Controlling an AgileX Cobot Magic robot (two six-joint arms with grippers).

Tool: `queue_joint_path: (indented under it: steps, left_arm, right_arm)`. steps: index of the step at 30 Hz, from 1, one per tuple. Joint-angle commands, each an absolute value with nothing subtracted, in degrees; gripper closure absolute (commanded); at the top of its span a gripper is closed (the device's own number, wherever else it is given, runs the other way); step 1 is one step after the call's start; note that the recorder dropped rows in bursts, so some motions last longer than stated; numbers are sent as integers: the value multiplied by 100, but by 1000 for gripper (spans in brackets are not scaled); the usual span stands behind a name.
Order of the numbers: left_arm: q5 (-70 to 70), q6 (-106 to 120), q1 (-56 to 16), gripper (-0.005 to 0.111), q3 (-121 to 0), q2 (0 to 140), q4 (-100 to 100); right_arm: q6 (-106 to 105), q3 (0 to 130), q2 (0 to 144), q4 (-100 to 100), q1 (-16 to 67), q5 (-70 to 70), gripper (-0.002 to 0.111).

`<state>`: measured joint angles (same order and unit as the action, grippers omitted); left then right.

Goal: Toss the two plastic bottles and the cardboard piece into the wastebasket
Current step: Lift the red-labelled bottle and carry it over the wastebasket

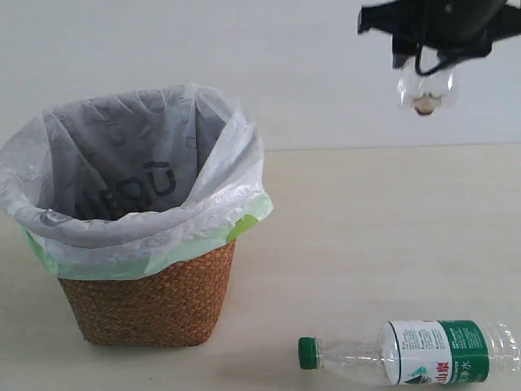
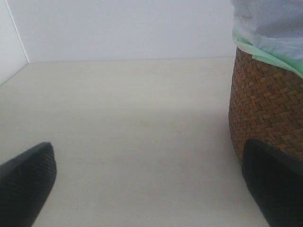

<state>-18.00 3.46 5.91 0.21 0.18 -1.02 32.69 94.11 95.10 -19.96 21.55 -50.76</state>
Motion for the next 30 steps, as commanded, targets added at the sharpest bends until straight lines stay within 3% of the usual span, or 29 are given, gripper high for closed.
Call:
queue_joint_path:
  steps: [1, 8, 20, 26, 30]
  left_arm:
    - [-1764, 296, 614, -1, 0, 0, -102]
    - [-1764, 296, 614, -1, 0, 0, -102]
    - [-1764, 296, 614, -1, 0, 0, -102]
    - [-1764, 296, 614, -1, 0, 0, -102]
    - [-1764, 296, 614, -1, 0, 0, -102]
  right_arm:
    - [3049, 9677, 9338, -2010, 2112, -5743, 108]
    - [2799, 9665, 9614, -1281, 2112, -6627, 108]
    - [-813, 9665, 9600, 5833, 2237, -5690, 108]
    - [-1154, 9665, 9624, 5966, 2399, -5639, 108]
    - [-964, 9665, 9645, 4829, 2388, -5584, 108]
